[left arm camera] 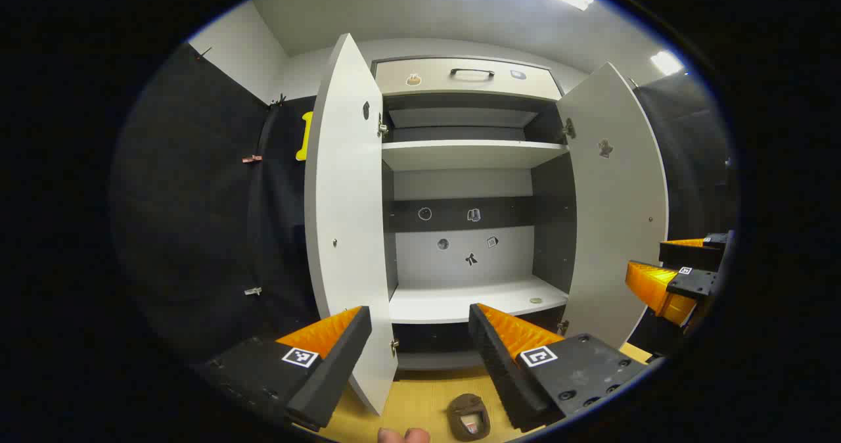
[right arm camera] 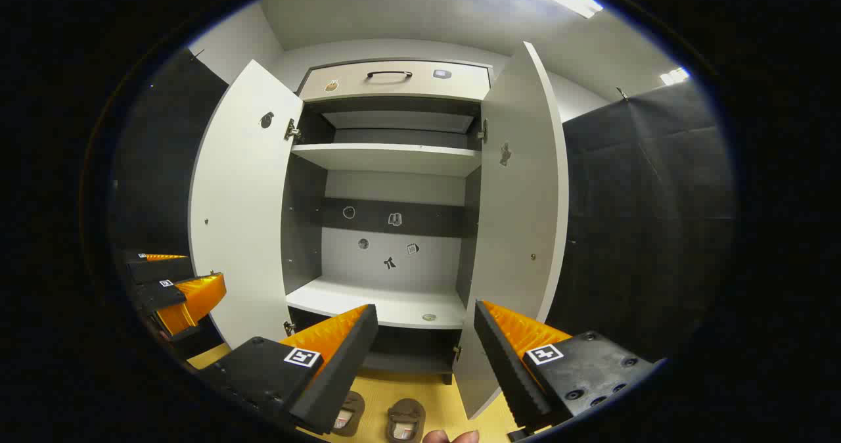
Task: Grab one shoe with the right hand and put it into the shoe cabinet, grab the other shoe with the left hand and put it into the shoe cabinet; then close the right door with the right hand and the left door with the left hand.
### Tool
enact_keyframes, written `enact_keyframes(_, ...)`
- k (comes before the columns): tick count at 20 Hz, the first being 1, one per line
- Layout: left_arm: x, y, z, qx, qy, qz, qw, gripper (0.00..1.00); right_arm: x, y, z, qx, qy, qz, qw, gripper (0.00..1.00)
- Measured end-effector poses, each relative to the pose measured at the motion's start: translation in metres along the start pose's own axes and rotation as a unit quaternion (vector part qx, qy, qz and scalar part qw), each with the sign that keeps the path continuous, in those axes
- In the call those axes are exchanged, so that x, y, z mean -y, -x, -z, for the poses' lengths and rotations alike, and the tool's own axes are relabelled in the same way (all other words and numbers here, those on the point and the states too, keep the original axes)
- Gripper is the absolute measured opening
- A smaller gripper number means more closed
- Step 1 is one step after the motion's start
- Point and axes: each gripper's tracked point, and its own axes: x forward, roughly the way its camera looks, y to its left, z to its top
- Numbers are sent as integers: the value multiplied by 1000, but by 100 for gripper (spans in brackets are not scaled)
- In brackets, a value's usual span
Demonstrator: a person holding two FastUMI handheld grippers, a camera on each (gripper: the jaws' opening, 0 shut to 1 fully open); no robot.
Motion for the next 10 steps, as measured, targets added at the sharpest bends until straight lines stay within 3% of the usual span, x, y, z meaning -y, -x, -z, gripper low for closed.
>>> enact_keyframes(10, -2, 1, 5, -7, 1, 1, 1000, 97, -2, 0, 1, -1, -6, -5, 1000, 97)
